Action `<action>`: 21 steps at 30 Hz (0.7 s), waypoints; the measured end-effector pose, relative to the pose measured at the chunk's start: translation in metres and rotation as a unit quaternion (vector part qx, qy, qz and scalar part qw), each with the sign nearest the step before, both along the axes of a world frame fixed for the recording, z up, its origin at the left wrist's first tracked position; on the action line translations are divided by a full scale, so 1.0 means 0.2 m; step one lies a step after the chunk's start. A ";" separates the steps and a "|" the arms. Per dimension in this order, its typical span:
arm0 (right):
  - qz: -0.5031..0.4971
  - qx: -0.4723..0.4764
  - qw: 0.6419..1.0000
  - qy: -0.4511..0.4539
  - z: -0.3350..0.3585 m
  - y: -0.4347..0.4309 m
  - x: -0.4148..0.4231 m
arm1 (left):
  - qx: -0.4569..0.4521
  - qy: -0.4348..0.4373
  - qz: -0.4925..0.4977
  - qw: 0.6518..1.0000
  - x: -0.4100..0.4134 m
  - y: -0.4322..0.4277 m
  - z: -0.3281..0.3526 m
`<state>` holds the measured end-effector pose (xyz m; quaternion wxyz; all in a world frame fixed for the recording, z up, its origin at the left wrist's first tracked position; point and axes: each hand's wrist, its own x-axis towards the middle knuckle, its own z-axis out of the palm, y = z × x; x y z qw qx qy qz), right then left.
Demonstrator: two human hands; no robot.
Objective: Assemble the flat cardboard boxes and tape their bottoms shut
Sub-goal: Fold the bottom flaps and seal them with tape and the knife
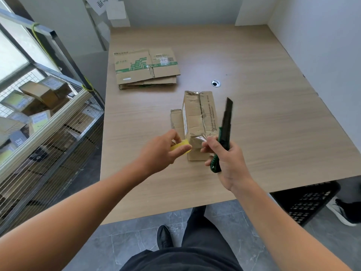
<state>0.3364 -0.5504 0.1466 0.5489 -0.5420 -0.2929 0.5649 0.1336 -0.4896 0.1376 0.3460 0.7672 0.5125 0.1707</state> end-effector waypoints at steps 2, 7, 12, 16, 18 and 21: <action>0.003 -0.005 1.000 -0.030 0.00 0.01 0.00 | 0.018 0.042 -0.023 0.999 0.03 0.01 0.01; -0.052 -0.006 0.995 -0.085 -0.01 0.06 0.07 | 0.015 0.037 -0.100 0.994 0.04 0.02 -0.02; -0.017 -0.061 0.996 -0.065 -0.05 0.05 0.15 | 0.028 0.004 -0.123 0.992 0.03 0.11 -0.01; -0.008 -0.099 0.995 0.000 -0.05 0.07 0.20 | 0.084 0.020 -0.136 0.987 0.06 0.15 0.00; -0.022 -0.100 0.994 0.040 -0.04 0.09 0.21 | 0.092 0.018 -0.136 0.986 0.08 0.16 0.00; -0.053 -0.093 0.993 0.048 -0.04 0.11 0.22 | 0.101 0.025 -0.122 0.987 0.11 0.17 0.01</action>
